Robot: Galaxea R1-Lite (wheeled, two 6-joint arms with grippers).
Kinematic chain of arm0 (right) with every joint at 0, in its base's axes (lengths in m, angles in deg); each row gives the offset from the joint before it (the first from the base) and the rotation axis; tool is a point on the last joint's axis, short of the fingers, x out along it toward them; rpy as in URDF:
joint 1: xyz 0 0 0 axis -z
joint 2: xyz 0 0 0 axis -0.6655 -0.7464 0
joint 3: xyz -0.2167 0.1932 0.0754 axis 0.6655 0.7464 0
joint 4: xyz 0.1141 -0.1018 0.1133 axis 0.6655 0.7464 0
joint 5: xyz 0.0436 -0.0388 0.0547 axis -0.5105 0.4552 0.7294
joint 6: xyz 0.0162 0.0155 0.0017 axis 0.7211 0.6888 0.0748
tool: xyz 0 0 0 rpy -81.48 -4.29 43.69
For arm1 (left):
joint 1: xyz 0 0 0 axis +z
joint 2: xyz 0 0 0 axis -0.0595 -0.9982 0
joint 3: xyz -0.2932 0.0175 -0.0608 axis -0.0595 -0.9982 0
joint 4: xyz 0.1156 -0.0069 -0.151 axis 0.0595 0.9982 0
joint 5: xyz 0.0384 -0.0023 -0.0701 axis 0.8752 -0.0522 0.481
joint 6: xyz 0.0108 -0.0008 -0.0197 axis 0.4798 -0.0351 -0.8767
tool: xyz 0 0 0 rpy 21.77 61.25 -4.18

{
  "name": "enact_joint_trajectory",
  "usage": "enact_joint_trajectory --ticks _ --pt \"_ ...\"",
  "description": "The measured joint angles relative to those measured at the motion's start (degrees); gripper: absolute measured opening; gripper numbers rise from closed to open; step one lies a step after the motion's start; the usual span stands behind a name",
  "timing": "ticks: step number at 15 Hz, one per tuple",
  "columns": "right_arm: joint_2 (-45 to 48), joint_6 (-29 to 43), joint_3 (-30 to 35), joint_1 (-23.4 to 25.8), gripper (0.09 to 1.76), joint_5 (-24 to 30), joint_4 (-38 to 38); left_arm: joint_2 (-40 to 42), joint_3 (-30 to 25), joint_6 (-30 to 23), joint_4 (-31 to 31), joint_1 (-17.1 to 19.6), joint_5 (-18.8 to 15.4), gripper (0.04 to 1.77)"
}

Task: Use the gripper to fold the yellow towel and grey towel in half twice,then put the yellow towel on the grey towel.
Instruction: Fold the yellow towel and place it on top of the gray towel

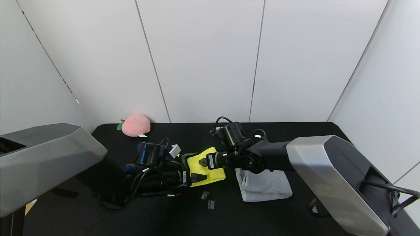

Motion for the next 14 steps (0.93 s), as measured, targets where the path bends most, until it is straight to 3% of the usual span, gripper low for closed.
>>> enact_joint_trajectory --ticks 3,6,7,8,11,14 --pt "-0.02 0.02 0.00 -0.09 1.07 0.00 -0.05 -0.21 0.13 0.30 -0.10 0.00 0.05 1.72" --pt "-0.02 0.02 0.00 -0.09 0.76 -0.09 -0.05 -0.29 0.07 1.50 -0.10 0.00 0.05 1.72" --pt "-0.05 0.00 0.00 -0.09 0.37 -0.09 -0.05 -0.29 0.00 1.56 -0.11 0.00 0.02 1.72" --pt "-0.05 0.00 0.00 -0.11 0.14 -0.07 -0.07 -0.33 -0.04 2.05 -0.13 0.00 0.07 1.63" --pt "-0.05 0.00 0.00 -0.15 0.14 -0.11 -0.05 -0.77 -0.09 2.46 -0.10 0.02 0.16 1.15" --pt "-0.07 0.02 0.00 -0.15 0.14 -0.24 -0.07 -1.04 -0.04 2.46 0.06 -0.02 0.07 0.83"
